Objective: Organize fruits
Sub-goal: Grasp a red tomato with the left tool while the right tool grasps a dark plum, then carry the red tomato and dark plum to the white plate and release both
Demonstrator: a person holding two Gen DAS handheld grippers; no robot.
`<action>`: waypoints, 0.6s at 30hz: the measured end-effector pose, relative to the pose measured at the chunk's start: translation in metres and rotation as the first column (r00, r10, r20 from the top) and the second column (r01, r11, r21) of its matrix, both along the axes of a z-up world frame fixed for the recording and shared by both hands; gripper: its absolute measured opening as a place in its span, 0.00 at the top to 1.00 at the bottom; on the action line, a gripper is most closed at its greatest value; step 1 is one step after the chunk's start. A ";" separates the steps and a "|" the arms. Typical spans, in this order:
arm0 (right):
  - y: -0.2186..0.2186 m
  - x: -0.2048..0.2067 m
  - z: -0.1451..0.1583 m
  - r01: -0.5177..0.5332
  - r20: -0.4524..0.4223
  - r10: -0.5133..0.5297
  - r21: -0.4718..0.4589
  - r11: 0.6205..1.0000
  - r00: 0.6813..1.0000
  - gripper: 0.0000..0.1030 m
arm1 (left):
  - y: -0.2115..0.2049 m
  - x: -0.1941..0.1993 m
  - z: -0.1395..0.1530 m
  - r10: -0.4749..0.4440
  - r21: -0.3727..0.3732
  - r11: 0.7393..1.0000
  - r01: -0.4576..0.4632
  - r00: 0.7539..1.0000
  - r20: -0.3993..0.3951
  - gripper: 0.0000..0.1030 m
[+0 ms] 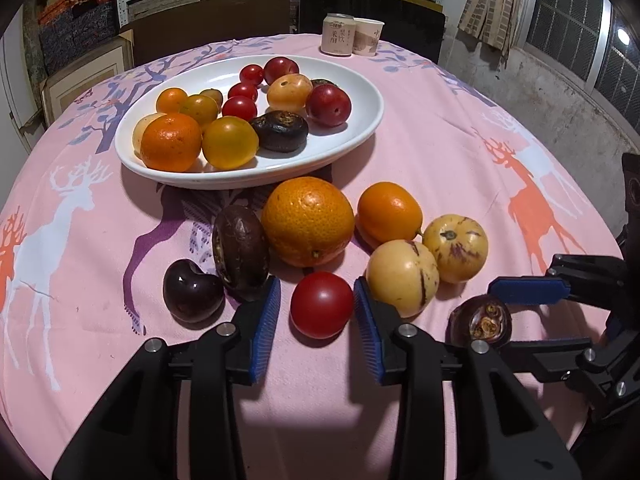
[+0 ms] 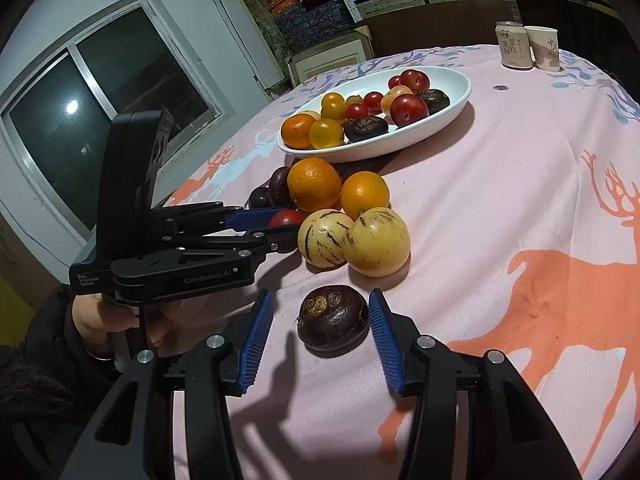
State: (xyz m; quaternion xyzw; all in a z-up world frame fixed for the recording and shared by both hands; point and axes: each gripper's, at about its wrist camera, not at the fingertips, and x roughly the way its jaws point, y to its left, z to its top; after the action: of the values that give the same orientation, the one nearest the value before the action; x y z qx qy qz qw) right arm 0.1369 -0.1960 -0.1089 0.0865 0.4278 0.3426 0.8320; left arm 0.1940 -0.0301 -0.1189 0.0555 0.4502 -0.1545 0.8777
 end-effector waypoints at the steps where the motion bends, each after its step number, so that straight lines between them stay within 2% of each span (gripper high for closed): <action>1: 0.000 -0.001 0.000 -0.001 0.000 0.001 -0.003 1.000 1.000 0.51 | 0.000 -0.002 0.001 -0.004 0.001 1.000 0.004 1.000 0.002 0.73; 7: 0.007 -0.006 0.000 -0.005 0.025 0.007 -0.075 0.997 1.000 0.50 | 0.011 -0.032 0.021 0.002 -0.050 0.999 0.001 0.998 0.056 0.74; 9: 0.018 -0.009 -0.001 -0.017 0.039 0.023 -0.151 0.988 0.999 0.46 | 0.017 -0.043 0.029 0.002 -0.063 0.998 0.002 0.997 0.073 0.74; 13: 0.042 -0.011 -0.001 -0.016 0.092 0.047 -0.315 0.949 0.995 0.45 | 0.021 -0.057 0.038 -0.007 -0.066 0.998 0.013 0.996 0.089 0.74; 14: 0.045 -0.011 -0.001 -0.012 0.102 0.049 -0.339 0.941 0.994 0.48 | 0.021 -0.059 0.039 -0.010 -0.067 0.998 0.016 0.996 0.091 0.74; 15: 0.046 -0.010 -0.001 0.005 0.114 0.038 -0.358 0.934 0.993 0.60 | 0.021 -0.060 0.040 -0.011 -0.066 0.998 0.018 0.996 0.094 0.74; 18: 0.040 -0.010 0.000 0.008 0.121 0.035 -0.342 0.940 0.992 0.60 | 0.026 -0.062 0.041 -0.001 -0.074 0.997 0.009 0.995 0.096 0.73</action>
State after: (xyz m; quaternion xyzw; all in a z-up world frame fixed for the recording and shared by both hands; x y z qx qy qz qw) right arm 0.1266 -0.1562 -0.1085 -0.0840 0.4283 0.2735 0.8572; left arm 0.1323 -0.0043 -0.0783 0.0316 0.4014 -0.1704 0.8994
